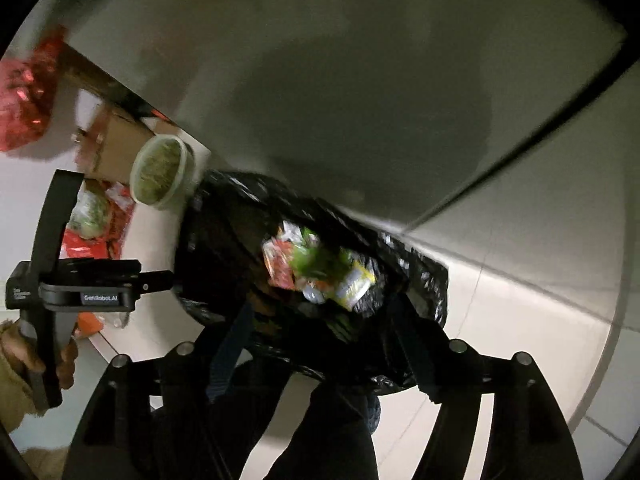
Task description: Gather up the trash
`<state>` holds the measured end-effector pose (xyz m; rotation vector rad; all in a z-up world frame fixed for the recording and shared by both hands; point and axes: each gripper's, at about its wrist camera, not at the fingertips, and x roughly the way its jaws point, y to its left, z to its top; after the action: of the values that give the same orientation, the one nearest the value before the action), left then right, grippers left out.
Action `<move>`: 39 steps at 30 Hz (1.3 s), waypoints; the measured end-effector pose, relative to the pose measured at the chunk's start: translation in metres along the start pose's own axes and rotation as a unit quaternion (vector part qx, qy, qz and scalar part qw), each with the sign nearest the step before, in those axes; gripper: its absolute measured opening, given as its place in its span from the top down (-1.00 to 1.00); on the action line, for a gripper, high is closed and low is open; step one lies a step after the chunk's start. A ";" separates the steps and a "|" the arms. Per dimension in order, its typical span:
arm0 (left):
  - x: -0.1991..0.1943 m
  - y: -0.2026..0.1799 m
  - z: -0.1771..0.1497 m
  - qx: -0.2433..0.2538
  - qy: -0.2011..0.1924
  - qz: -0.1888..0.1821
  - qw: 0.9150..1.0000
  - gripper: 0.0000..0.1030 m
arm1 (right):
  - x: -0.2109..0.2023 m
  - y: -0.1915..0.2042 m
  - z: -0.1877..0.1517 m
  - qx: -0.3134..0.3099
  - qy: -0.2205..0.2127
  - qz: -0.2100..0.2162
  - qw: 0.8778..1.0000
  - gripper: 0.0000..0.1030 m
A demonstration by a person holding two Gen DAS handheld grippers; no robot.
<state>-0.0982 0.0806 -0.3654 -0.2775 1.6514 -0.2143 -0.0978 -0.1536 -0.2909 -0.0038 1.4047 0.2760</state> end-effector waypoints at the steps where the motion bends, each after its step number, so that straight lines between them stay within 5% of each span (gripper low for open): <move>1: -0.025 -0.005 -0.003 0.011 -0.024 -0.003 1.000 -0.58 | -0.018 0.003 0.003 -0.008 -0.016 0.008 1.000 -0.37; 6: -0.145 -0.041 -0.015 0.067 -0.154 -0.008 0.986 -0.72 | -0.146 0.023 0.028 -0.050 -0.148 0.069 0.985 -0.58; 9: -0.195 -0.063 -0.016 0.090 -0.227 -0.010 0.970 -0.72 | -0.205 0.025 0.046 -0.067 -0.245 0.046 0.966 -0.90; 12: -0.235 -0.087 -0.007 0.102 -0.288 -0.024 0.952 -0.73 | -0.231 0.013 0.072 -0.056 -0.302 0.014 0.952 -0.89; 15: -0.258 -0.109 0.011 0.110 -0.324 -0.040 0.939 -0.73 | -0.239 -0.007 0.109 -0.031 -0.325 0.001 0.945 -0.89; 19: -0.267 -0.128 0.029 0.112 -0.335 -0.041 0.935 -0.73 | -0.227 -0.032 0.172 0.011 -0.321 0.005 0.947 -0.89; 22: -0.266 -0.131 0.029 0.108 -0.331 -0.043 0.936 -0.73 | -0.208 -0.050 0.201 0.049 -0.314 0.027 0.948 -0.89; 27: -0.258 -0.122 0.026 0.081 -0.314 -0.044 0.945 -0.73 | -0.187 -0.066 0.233 0.065 -0.295 -0.002 0.953 -0.87; 29: -0.254 -0.115 0.024 0.067 -0.307 -0.044 0.948 -0.73 | -0.176 -0.064 0.243 0.046 -0.281 -0.018 0.958 -0.79; 33: -0.251 -0.107 0.024 0.047 -0.300 -0.052 0.951 -0.73 | -0.169 -0.056 0.247 0.022 -0.273 -0.042 0.961 -0.15; 34: -0.251 -0.107 0.025 0.045 -0.300 -0.052 0.951 -0.73 | -0.172 -0.057 0.247 0.023 -0.275 -0.038 0.960 -0.06; 36: -0.252 -0.107 0.025 0.042 -0.302 -0.052 0.951 -0.73 | -0.182 -0.064 0.243 0.035 -0.276 0.002 0.960 0.45; 39: -0.252 -0.111 0.030 0.045 -0.302 -0.057 0.951 -0.73 | -0.201 -0.077 0.232 0.057 -0.283 0.037 0.957 0.54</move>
<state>-0.0410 0.0525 -0.0959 -0.3311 1.0163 -0.2600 0.1150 -0.2276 -0.0686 0.2084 0.8489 0.2336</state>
